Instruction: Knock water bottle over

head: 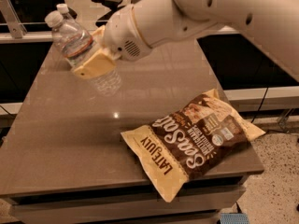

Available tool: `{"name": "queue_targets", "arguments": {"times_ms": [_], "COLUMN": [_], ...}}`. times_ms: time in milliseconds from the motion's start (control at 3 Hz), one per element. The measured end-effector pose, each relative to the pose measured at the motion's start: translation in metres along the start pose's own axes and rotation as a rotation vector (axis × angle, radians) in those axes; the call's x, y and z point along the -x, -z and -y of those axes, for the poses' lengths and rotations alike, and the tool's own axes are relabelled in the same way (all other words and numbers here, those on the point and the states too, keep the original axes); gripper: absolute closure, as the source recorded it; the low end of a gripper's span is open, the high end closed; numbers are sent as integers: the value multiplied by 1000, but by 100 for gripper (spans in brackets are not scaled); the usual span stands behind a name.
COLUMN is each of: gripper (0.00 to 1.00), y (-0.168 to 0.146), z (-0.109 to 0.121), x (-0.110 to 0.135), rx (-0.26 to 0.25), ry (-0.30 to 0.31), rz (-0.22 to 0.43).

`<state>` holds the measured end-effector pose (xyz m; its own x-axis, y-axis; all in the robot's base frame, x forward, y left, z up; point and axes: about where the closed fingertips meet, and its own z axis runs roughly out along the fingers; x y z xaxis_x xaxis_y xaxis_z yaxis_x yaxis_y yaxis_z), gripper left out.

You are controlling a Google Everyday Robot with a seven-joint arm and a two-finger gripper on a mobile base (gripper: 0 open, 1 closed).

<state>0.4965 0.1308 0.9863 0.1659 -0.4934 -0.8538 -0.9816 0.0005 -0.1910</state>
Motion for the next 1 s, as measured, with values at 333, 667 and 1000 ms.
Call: {"name": "queue_targets", "arguments": {"times_ms": [333, 667, 1000], "gripper": [100, 100, 100], "y": [18, 22, 20], "z": [19, 25, 28], "x": [-22, -65, -108], "rx": [33, 73, 82], "ry": [12, 29, 36], "rz": [-200, -425, -627]}}
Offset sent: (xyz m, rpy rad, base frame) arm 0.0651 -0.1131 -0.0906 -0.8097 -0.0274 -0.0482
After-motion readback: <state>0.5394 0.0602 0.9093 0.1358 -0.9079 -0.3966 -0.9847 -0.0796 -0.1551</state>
